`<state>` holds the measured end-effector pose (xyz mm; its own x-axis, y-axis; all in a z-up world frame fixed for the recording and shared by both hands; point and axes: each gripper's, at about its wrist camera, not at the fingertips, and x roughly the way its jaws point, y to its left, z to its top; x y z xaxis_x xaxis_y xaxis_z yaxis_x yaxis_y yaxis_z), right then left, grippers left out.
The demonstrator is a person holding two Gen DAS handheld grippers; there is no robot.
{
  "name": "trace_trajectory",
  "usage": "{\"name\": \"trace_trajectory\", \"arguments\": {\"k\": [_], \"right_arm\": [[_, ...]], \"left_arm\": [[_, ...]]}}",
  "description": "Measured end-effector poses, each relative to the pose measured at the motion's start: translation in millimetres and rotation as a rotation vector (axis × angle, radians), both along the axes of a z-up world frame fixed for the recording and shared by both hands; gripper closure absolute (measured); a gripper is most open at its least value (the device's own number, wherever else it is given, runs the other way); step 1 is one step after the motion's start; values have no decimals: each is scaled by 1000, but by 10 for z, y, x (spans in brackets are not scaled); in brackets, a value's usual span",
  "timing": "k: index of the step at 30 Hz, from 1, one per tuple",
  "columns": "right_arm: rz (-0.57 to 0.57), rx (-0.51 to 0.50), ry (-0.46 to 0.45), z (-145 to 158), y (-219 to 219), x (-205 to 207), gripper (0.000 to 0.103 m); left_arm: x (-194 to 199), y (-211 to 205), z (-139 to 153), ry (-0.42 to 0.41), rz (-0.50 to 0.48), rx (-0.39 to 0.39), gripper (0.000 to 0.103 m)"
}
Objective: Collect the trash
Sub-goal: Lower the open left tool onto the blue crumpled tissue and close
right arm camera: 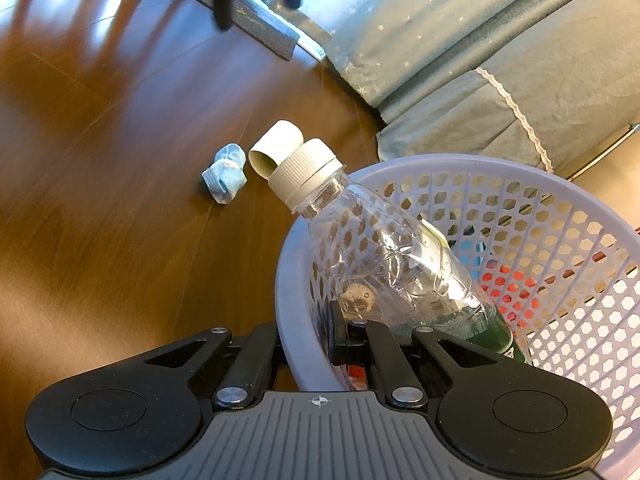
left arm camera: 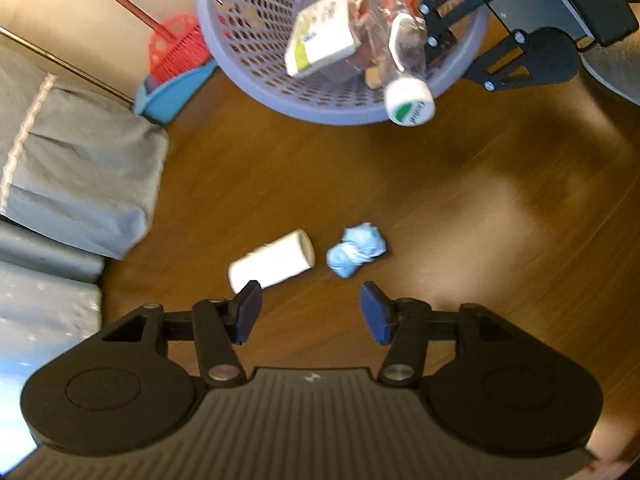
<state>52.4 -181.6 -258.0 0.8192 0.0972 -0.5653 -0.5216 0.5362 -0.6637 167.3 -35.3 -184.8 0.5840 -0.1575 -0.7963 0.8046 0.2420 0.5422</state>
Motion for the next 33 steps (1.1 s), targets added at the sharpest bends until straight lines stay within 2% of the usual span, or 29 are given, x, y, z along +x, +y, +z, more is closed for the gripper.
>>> {"name": "trace_trajectory", "arguments": {"k": [8, 18, 25, 33], "right_arm": [[-2, -12, 3, -34, -39, 7, 101], [3, -24, 6, -45, -109, 11, 101], [-1, -24, 6, -50, -130, 12, 101], [-4, -25, 6, -60, -152, 14, 101]], "left_arm": [[138, -33, -334, 104, -9, -12, 43], [256, -70, -593, 99, -132, 37, 42], [451, -107, -783, 131, -163, 61, 42], [754, -179, -955, 167, -160, 82, 56]]}}
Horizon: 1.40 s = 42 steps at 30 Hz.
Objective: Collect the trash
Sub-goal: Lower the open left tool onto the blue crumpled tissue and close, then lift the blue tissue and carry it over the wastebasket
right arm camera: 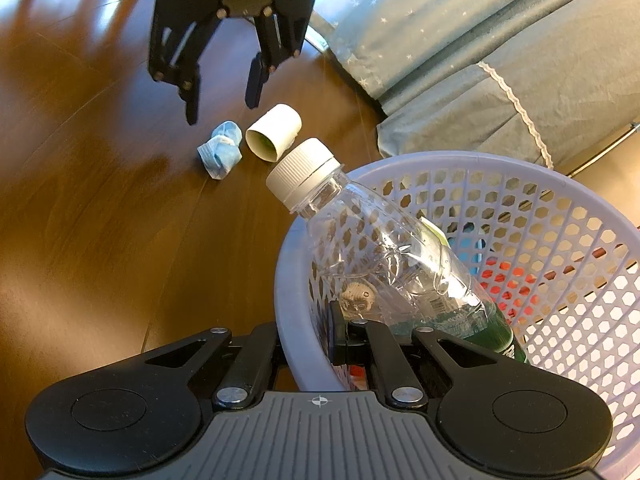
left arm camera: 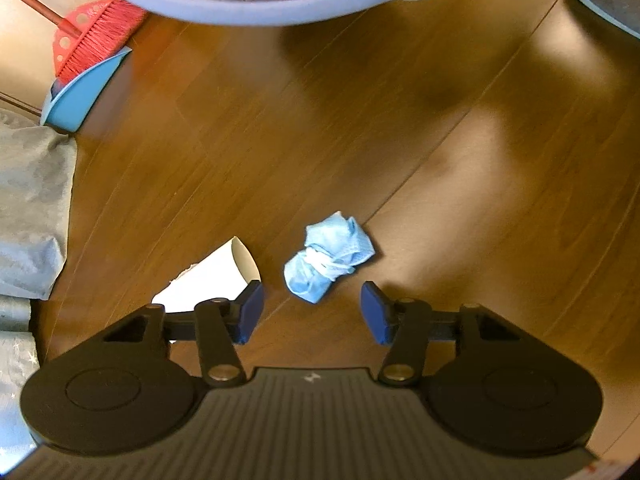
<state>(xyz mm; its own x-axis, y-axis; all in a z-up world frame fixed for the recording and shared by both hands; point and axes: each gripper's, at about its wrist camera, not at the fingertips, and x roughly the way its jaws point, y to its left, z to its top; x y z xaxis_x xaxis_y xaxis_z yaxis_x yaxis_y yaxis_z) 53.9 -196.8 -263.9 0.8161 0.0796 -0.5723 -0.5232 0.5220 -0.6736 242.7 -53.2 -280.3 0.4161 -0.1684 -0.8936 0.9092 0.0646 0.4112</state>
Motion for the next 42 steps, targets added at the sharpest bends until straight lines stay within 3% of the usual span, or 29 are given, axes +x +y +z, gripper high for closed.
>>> {"name": "trace_trajectory", "arguments": {"k": [13, 25, 30, 34, 42], "right_arm": [[-24, 14, -3, 6, -10, 52, 101], [-32, 8, -2, 2, 13, 66, 101], [-32, 6, -1, 8, 13, 77, 101], [-36, 6, -1, -1, 19, 98, 100], [-42, 7, 0, 2, 22, 141, 100]], "left_arm": [[176, -33, -165, 38, -57, 53, 73], [284, 8, -162, 50, -65, 51, 88], [296, -4, -183, 66, -74, 61, 100], [263, 25, -128, 83, -61, 61, 102], [81, 144, 86, 31, -100, 89, 103]]}}
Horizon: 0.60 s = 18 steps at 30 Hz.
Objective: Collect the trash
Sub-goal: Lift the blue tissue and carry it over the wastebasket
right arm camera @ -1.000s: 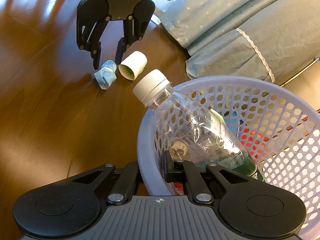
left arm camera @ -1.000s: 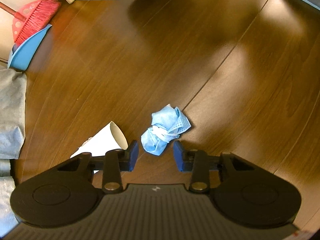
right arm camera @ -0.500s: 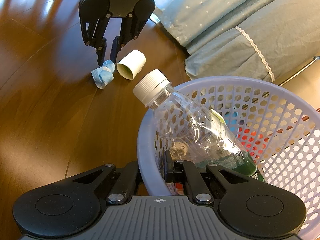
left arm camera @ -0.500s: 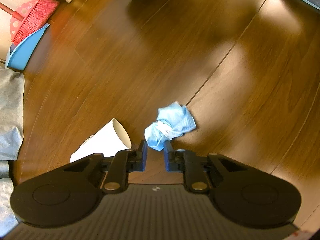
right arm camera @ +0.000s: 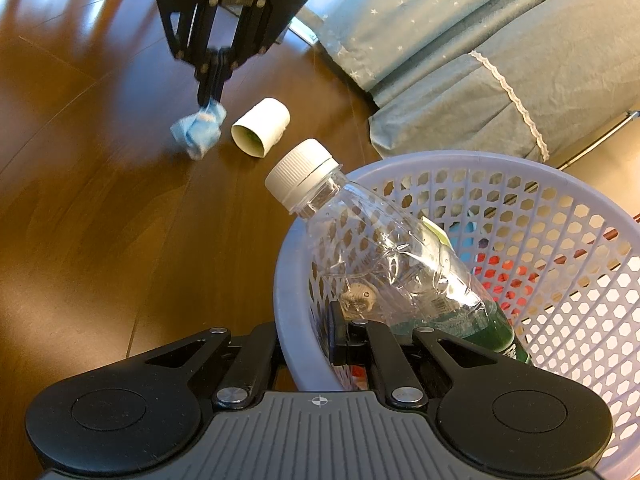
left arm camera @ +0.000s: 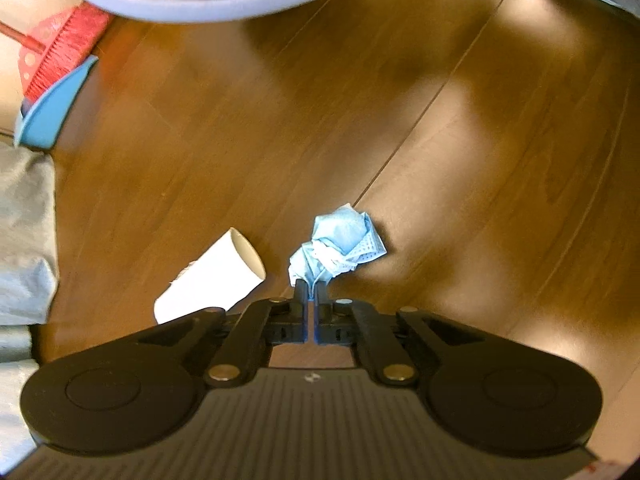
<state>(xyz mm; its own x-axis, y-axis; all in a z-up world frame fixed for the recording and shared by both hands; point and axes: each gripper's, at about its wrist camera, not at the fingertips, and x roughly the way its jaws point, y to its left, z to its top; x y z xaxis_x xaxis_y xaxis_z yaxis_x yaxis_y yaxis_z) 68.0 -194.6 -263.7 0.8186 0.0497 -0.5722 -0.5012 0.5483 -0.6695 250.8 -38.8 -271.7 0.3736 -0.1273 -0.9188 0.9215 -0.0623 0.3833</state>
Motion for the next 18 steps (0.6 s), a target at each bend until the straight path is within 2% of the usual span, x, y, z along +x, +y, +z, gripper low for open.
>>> {"name": "trace_trajectory", "arguments": {"k": [18], "right_arm": [[-23, -6, 11, 7, 36, 55, 100]], "left_arm": [[-182, -90, 870, -155, -59, -68, 103]]}}
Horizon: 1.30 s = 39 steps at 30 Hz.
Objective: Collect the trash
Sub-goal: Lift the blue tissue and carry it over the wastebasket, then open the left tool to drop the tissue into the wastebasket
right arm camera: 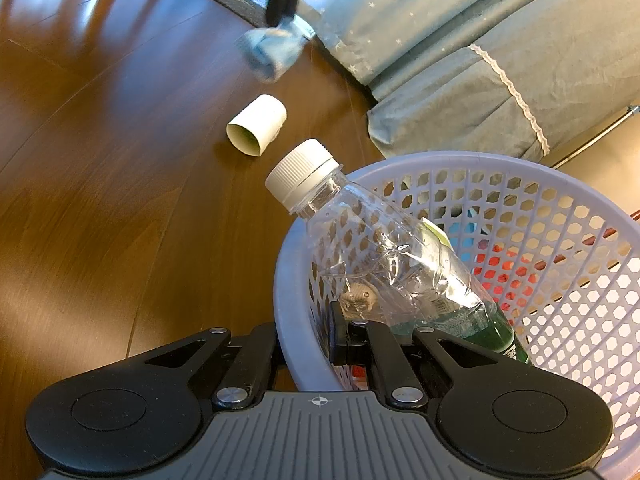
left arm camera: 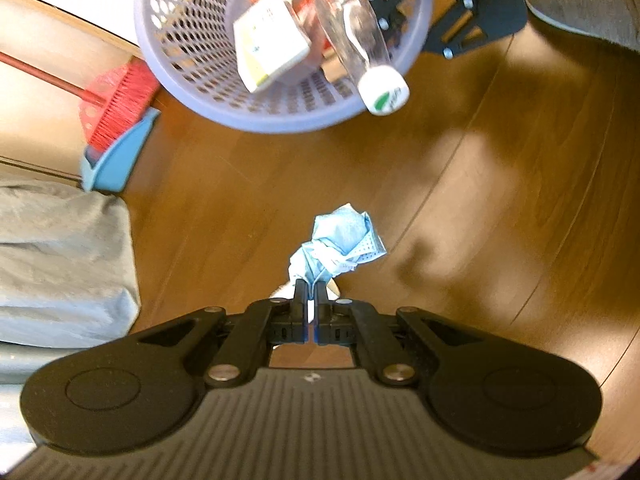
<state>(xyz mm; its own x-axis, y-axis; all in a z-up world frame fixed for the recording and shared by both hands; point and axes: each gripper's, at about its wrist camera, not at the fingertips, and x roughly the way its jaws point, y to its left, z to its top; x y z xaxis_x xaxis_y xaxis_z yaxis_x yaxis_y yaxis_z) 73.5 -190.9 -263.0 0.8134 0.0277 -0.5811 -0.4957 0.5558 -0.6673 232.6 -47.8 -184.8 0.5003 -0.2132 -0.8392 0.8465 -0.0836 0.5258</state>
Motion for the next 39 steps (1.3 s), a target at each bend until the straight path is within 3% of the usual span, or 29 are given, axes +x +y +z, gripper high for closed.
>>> {"name": "trace_trajectory", "arguments": {"k": [14, 28, 31, 33, 39], "right_arm": [[-2, 2, -1, -5, 5, -2, 100], [-8, 12, -5, -15, 19, 3, 100], [-8, 14, -6, -19, 26, 20, 100], [-10, 16, -6, -18, 18, 26, 100], [-17, 28, -9, 6, 16, 57, 100]], "left_arm": [[-90, -324, 471, -66, -40, -106, 103], [-31, -1223, 596, -136, -97, -280, 102], [-24, -1450, 580, -134, -92, -333, 93], [-31, -1534, 566, -150, -94, -339, 80], [29, -1383, 604, -143, -46, -335, 80]]}}
